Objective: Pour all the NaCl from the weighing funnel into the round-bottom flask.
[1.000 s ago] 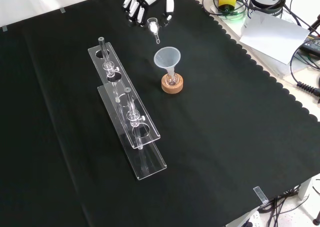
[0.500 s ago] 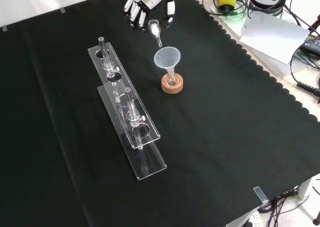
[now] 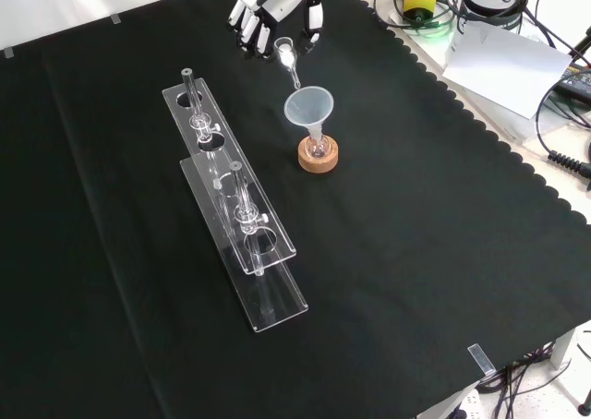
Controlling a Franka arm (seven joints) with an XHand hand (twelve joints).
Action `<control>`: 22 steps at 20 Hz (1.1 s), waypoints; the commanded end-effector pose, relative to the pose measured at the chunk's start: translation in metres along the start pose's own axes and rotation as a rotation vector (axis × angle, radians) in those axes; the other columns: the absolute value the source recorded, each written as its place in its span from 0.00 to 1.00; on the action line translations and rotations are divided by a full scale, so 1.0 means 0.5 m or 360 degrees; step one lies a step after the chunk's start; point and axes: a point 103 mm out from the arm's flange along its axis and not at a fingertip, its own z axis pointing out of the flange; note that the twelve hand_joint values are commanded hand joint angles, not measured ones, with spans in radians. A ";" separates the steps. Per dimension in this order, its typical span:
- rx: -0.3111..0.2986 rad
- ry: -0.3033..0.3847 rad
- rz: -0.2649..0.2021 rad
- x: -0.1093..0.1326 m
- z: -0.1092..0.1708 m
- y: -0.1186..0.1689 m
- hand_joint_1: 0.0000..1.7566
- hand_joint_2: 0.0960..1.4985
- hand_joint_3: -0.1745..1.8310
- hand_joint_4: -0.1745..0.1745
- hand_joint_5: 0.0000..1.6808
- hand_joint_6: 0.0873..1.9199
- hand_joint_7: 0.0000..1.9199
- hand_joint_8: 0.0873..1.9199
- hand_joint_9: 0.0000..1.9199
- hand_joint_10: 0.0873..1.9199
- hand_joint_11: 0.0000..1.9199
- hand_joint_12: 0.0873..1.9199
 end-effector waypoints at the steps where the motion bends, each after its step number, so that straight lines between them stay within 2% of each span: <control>1: 0.0004 -0.0025 -0.0002 0.003 -0.004 -0.002 0.62 0.42 0.44 1.00 0.69 0.43 0.25 0.30 0.40 0.25 0.21 0.66; 22: 0.0026 -0.0203 -0.0029 0.034 -0.029 -0.001 0.62 0.41 0.44 1.00 0.69 0.43 0.25 0.30 0.40 0.25 0.21 0.66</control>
